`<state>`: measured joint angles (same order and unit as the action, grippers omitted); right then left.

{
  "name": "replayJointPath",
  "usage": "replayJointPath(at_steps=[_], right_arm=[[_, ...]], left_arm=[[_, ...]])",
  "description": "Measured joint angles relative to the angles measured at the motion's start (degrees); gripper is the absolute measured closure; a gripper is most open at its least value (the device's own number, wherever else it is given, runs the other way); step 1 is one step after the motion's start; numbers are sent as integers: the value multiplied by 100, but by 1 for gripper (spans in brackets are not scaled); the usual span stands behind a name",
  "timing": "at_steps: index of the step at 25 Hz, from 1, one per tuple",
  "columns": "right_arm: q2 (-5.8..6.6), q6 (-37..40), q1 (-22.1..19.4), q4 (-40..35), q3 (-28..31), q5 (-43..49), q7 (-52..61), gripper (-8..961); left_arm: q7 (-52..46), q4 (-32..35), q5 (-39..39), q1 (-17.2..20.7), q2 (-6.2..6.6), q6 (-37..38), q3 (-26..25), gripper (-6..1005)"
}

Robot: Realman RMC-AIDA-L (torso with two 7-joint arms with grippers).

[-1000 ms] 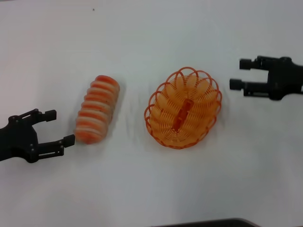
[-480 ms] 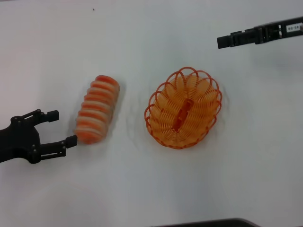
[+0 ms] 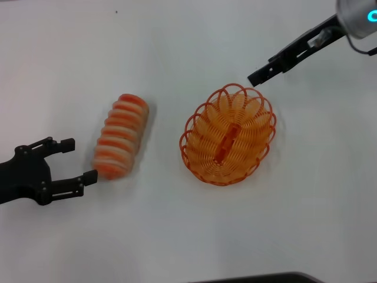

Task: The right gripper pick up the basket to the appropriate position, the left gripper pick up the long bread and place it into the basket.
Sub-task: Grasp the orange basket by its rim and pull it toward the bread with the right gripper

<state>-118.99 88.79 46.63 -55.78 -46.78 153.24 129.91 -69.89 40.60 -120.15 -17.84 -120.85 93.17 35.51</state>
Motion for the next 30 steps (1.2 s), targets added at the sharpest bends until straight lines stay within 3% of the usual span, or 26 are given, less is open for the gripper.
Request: replayJointPath(at_steps=[4, 11, 25, 30], right_arm=[[-58, -274, 46, 120, -778, 21, 130, 175], [-72, -677, 56, 454, -1336, 0, 161, 217], [-64, -1085, 96, 791, -1650, -117, 301, 302], [-63, -1092, 148, 902, -1667, -121, 269, 547]], left_arm=[[6, -1, 0, 2, -10, 0, 0, 94], [6, -9, 0, -3, -26, -1, 0, 94], [-4, 7, 0, 0, -52, 1, 0, 95], [-8, 16, 0, -5, -53, 5, 0, 95]])
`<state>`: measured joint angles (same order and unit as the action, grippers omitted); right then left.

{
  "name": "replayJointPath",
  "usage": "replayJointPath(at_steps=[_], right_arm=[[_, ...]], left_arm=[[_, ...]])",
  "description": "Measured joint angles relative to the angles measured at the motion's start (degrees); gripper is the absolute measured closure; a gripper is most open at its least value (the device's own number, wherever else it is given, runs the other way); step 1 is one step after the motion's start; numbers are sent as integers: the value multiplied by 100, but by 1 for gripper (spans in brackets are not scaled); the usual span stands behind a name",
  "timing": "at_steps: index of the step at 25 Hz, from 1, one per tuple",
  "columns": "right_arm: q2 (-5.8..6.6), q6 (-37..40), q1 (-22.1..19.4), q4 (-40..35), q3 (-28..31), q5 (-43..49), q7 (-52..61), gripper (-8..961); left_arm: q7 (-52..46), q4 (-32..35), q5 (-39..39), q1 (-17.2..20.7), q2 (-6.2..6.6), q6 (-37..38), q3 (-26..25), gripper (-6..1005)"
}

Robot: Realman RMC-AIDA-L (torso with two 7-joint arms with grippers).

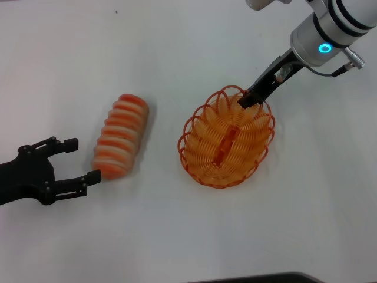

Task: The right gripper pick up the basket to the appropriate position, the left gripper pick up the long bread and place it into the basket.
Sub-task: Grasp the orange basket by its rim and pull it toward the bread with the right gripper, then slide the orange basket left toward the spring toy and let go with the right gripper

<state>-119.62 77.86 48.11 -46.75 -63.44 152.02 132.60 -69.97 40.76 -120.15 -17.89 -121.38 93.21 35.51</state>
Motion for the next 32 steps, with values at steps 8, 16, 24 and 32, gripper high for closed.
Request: replayJointPath(at_steps=[8, 16, 24, 32], right_arm=[[1, -2, 5, 23, -4, -2, -6, 799], [56, 163, -97, 50, 496, -360, -6, 848], [388, 870, -461, 53, 1822, -1007, 121, 857], [494, 1147, -823, 55, 2648, -1050, 831, 878]], left_arm=[[1, -5, 0, -4, 0, 11, 0, 95], [9, -12, 8, -5, 0, 14, -8, 94], [-18, 13, 49, -14, -11, 12, -60, 95], [-25, 33, 58, -22, -66, -41, -69, 94]])
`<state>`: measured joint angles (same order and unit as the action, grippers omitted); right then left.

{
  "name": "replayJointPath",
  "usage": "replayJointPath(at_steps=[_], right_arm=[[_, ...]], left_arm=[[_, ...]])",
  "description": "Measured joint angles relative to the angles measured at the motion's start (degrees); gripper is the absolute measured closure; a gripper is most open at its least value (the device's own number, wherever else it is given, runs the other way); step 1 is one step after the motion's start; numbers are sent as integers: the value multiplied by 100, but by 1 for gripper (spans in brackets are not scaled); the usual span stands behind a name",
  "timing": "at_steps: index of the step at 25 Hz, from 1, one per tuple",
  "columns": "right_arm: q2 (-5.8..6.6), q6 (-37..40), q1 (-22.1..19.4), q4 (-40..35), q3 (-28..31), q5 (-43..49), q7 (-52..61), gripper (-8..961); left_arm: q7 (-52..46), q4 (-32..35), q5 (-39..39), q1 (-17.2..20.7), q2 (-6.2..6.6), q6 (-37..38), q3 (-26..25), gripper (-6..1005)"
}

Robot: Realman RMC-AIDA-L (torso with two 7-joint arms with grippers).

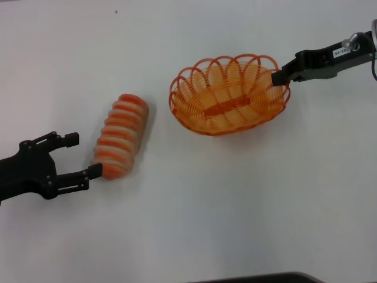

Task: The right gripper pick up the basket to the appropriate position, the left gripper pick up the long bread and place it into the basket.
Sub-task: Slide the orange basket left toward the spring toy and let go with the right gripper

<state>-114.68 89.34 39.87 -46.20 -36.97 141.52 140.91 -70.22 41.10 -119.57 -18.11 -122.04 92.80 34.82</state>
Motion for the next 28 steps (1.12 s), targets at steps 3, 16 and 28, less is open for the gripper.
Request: replayJointPath(at_steps=[3, 16, 28], right_arm=[[-16, 4, -124, 43, 120, -55, 312, 879], [-90, -474, -175, 847, 143, -196, 766, 877], [-101, -539, -251, 930, 174, -209, 893, 877]], left_arm=[[-1, 3, 4, -7, -5, -26, -2, 95], [-1, 4, -41, -28, 6, -99, 1, 94], [1, 4, -44, -15, 22, -114, 25, 95]])
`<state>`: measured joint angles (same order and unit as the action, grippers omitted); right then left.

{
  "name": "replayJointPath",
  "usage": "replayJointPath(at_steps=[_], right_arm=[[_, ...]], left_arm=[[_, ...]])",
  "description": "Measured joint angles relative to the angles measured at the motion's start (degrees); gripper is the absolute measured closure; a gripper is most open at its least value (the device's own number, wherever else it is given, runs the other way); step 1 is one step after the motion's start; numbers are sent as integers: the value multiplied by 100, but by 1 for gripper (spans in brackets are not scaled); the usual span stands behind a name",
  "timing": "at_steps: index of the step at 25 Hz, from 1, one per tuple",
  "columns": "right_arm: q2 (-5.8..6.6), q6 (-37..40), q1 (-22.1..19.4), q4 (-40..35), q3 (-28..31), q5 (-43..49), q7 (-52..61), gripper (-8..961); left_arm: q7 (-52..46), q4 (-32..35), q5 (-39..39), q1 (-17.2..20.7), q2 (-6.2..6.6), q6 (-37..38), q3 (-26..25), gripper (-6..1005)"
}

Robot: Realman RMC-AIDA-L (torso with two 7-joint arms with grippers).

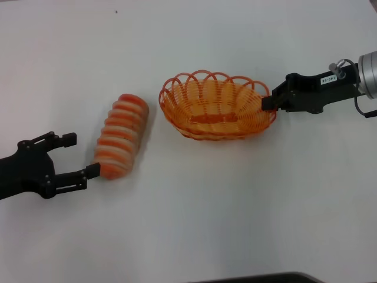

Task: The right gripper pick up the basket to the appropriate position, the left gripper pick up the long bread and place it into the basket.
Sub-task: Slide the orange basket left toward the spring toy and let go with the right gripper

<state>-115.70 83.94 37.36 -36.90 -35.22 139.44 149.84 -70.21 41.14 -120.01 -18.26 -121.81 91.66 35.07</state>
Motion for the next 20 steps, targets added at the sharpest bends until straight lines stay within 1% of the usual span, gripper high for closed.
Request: replayJointPath(at_steps=[9, 15, 20], right_arm=[[-41, -237, -140, 34, 85, -18, 190, 849], [-46, -123, -180, 7, 89, -274, 115, 831], [-11, 30, -216, -8, 124, -386, 24, 679]], left_arm=[[21, 11, -6, 12, 0, 0, -26, 94], [9, 52, -6, 25, 0, 6, -27, 95], [1, 77, -1, 21, 1, 49, -27, 94]])
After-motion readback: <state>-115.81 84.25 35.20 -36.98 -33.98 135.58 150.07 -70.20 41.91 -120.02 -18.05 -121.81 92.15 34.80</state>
